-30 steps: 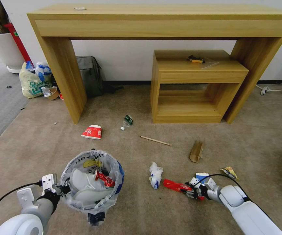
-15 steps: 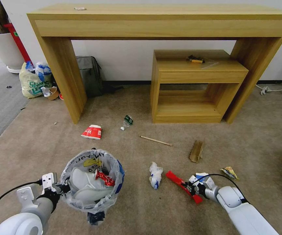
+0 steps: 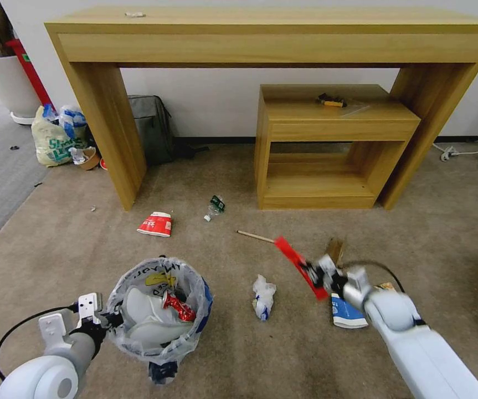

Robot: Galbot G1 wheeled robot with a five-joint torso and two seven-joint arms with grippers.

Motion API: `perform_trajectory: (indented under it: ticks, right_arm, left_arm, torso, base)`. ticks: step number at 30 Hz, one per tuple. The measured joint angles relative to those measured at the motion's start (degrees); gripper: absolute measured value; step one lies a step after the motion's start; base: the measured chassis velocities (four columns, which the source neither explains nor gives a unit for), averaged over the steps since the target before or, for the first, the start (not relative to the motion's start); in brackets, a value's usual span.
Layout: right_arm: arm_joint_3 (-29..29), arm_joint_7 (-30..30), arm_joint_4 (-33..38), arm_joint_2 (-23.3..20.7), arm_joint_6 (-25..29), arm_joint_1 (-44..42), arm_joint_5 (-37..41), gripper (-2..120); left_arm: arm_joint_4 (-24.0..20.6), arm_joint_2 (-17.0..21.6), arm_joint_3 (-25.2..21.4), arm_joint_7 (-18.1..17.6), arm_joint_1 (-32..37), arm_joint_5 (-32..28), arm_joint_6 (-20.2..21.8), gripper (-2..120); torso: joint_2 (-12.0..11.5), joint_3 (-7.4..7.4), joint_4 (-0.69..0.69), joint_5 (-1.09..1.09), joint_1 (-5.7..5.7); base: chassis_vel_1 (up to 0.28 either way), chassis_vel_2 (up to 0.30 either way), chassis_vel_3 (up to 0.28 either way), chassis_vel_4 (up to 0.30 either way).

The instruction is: Pick up the trash bin and place the garbage on the floor into it.

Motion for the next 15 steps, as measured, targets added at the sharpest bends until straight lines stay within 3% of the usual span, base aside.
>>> perform_trajectory:
  ticks: [2,4,6,8,15]
  right_arm:
    - [-0.97,0.57,0.89,0.38,-0.03,0.60,0.89,0]
    - [-8.06,4.95,5.24,3.85,-0.38,4.66,6.89,0]
    - [-9.15,5.52,5.60,4.40,-0.44,5.29,7.66,0]
    - [-17.44,8.12,6.72,7.77,0.33,10.05,11.28,0]
    - [-28.92,7.70,5.79,12.19,0.88,14.84,12.01,0]
  left_arm:
    - [0.11,0.16,0.14,-0.01,-0.10,0.01,0.00,0]
    - [0.86,1.41,1.07,-0.33,-0.87,0.03,0.00,0]
    - [0.96,1.54,1.18,-0.40,-0.96,0.03,0.00,0]
    - [1.61,2.19,1.87,-0.69,-1.54,0.02,0.00,0]
    - [2.11,2.00,2.25,-1.27,-1.68,0.28,0.00,0]
  torso:
    - [0.00,0.00,0.00,0.01,0.00]
    - [0.00,0.00,0.00,0.01,0.00]
    - [0.00,0.00,0.00,0.02,0.00]
    - [0.00,0.00,0.01,0.00,0.00]
    - [0.00,0.00,0.01,0.02,0.00]
  base:
    - [0.000,0.000,0.000,0.000]
    - [0.000,0.000,0.000,0.000]
    - [0.000,0.000,0.000,0.000]
    - [0.000,0.000,0.000,0.000]
    - [0.000,0.000,0.000,0.000]
